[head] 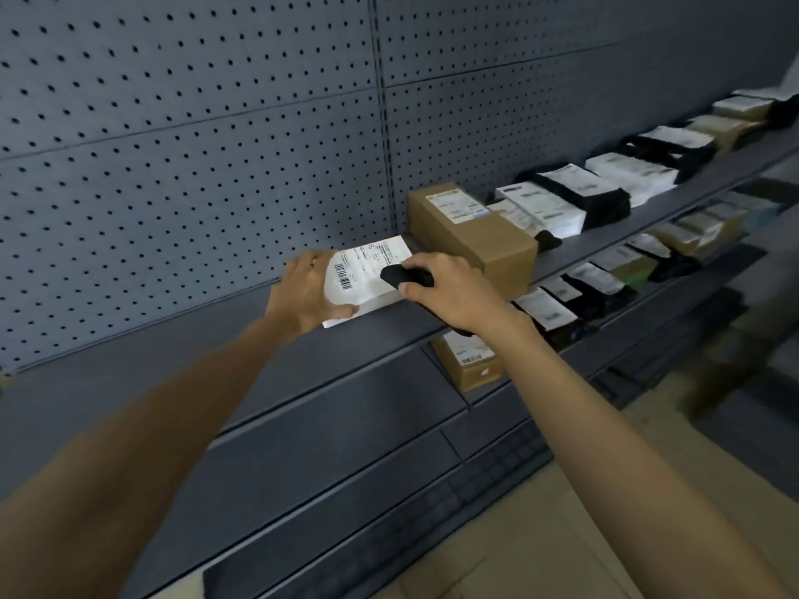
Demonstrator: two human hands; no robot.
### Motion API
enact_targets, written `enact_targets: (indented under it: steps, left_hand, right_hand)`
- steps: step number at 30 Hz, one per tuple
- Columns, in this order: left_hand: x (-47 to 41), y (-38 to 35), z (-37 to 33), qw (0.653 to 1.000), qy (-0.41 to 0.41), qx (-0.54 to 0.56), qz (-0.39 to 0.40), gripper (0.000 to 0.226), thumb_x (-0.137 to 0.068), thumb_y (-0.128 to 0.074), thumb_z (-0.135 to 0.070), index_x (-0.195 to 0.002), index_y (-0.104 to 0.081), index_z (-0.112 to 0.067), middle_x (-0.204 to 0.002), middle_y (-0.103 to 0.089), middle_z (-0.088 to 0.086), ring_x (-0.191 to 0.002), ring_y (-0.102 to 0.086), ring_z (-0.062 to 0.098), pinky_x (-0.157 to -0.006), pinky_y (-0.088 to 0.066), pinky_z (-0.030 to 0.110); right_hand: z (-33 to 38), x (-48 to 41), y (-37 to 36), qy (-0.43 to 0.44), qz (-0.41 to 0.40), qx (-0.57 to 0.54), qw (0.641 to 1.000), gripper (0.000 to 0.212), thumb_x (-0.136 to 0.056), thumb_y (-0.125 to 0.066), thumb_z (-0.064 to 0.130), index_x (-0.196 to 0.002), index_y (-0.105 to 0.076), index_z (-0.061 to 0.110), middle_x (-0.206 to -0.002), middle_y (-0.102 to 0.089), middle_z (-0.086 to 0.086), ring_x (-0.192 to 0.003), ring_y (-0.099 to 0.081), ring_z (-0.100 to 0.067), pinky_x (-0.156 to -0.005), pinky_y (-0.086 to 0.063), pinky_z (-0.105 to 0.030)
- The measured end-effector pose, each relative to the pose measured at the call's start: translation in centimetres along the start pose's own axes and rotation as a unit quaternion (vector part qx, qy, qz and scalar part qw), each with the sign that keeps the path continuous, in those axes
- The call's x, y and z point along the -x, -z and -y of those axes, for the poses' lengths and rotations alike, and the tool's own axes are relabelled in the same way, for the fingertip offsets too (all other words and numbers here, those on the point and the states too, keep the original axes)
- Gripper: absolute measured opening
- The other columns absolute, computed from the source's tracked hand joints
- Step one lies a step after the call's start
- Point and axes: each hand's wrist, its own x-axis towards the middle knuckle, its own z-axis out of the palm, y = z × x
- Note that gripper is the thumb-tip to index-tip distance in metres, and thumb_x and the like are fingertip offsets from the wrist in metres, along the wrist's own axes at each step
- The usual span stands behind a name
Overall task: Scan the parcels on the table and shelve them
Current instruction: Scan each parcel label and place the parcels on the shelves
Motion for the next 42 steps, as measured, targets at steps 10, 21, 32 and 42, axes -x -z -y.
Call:
enact_targets:
  steps: [10, 21, 32, 42]
  left_hand:
    - [-2.6, -4.2, -6.6, 0.969, 0.240, 0.057, 0.016, 0.083, -0.072, -0.069, -0.072, -0.134, -0.040, -0.025, -0.139, -0.045, 0.010, -0.128, -0.042, 0.038, -0.097, -0.043, 0.054]
    - [-2.4, -6.9, -15.2, 0.975, 0.204, 0.085, 0.021, 0.063, -0.091, -0.062, -0.051, -0.144, -0.043, -0.022, -0.140, -0.043, 0.014, -0.124, -0.049, 0.034, -0.097, -0.044, 0.044]
    - [5.3, -3.5, -11.9, 0.974, 0.207, -0.092, 0.012, 0.067, -0.094, -0.058, -0.048, -0.150, -0.030, -0.027, -0.151, -0.038, 0.003, -0.135, -0.038, 0.031, -0.102, -0.040, 0.048]
    - [22.9, 2.0, -2.6, 0.930, 0.326, -0.158, -0.060, 0.058, -0.092, -0.061, -0.042, -0.145, -0.043, -0.028, -0.145, -0.046, 0.001, -0.132, -0.041, 0.029, -0.101, -0.039, 0.046]
  right_hand:
    - [-5.9, -6.3, 4.4, 0.087, 0.053, -0.054, 0.993, 0.043, -0.097, -0.061, 0.031, -0.138, -0.057, 0.019, -0.136, -0.059, -0.004, -0.123, -0.055, -0.023, -0.102, -0.045, -0.042]
    - [-10.4, -4.9, 9.0, 0.155, 0.034, -0.015, 0.987, 0.042, -0.097, -0.059, 0.036, -0.137, -0.059, 0.023, -0.134, -0.062, 0.000, -0.119, -0.057, -0.021, -0.094, -0.047, -0.036]
    - [-7.2, -3.1, 6.2, 0.212, 0.059, -0.039, 0.975, 0.040, -0.095, -0.060, 0.036, -0.134, -0.060, 0.024, -0.127, -0.064, -0.002, -0.106, -0.062, -0.023, -0.085, -0.050, -0.038]
    - [5.7, 0.6, -5.0, 0.341, 0.191, -0.047, 0.919, 0.040, -0.097, -0.061, 0.034, -0.134, -0.060, 0.022, -0.125, -0.065, -0.004, -0.108, -0.062, -0.026, -0.087, -0.050, -0.038]
